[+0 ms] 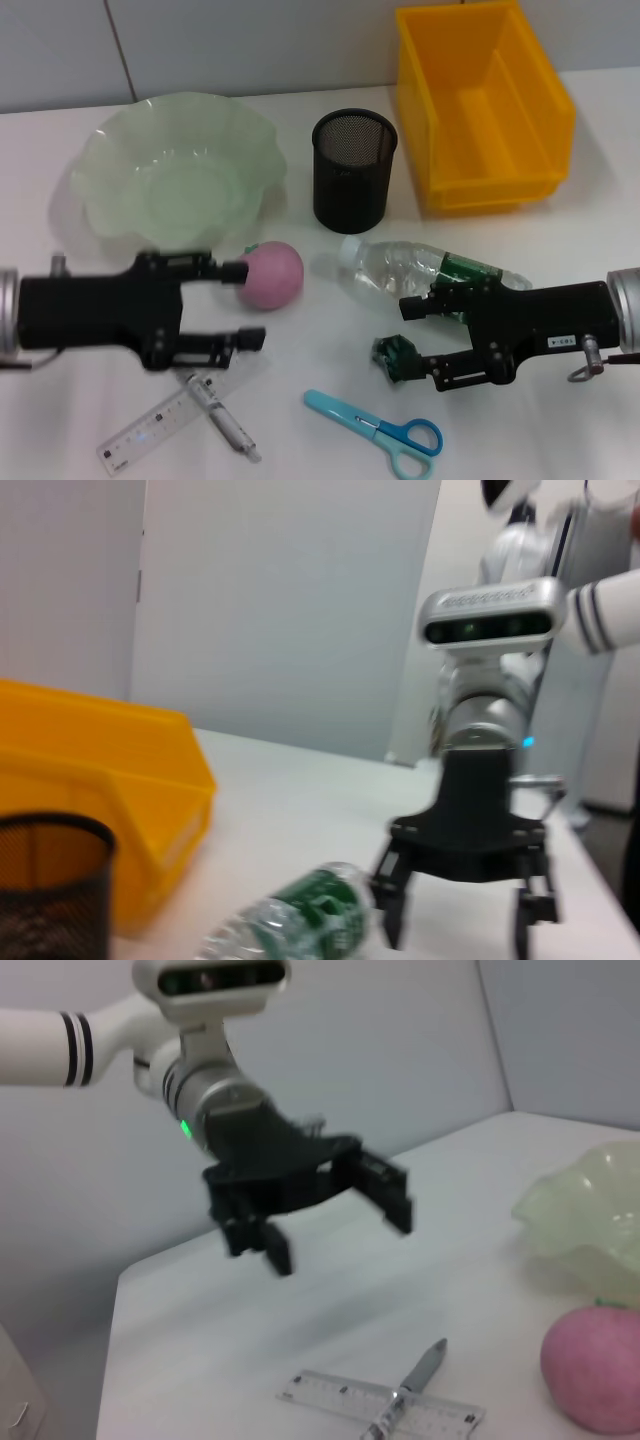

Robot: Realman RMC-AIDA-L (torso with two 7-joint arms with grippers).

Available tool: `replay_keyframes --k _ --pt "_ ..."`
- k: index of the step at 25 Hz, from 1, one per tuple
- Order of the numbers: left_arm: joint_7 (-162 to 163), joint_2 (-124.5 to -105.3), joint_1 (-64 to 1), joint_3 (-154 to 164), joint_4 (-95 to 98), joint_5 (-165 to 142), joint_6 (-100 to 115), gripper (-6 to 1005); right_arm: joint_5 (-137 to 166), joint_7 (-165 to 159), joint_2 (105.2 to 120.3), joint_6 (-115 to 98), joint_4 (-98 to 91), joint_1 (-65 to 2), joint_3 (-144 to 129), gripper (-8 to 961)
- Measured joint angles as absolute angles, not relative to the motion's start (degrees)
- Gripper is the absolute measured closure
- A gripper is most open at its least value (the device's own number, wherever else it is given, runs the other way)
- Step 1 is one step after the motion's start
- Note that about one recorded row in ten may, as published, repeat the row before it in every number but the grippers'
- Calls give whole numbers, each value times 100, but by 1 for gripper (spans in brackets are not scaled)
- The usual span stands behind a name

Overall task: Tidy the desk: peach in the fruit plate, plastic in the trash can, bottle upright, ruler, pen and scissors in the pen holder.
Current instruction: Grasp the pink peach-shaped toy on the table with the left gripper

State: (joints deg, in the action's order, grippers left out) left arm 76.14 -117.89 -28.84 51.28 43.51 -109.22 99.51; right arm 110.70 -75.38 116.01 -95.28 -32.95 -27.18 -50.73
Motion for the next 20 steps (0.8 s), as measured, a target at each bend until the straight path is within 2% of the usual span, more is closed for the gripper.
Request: replay_keyframes --k 11,20 --pt "8349 -11844 -3601 6178 5055 -11656 8584 225 11145 -7629 11596 -9526 -3313 -2701 -5036 180" --pt "8496 -11869 -3656 7531 5107 -11687 7193 228 11145 -7629 11575 -9519 -3322 -2714 -5014 180"
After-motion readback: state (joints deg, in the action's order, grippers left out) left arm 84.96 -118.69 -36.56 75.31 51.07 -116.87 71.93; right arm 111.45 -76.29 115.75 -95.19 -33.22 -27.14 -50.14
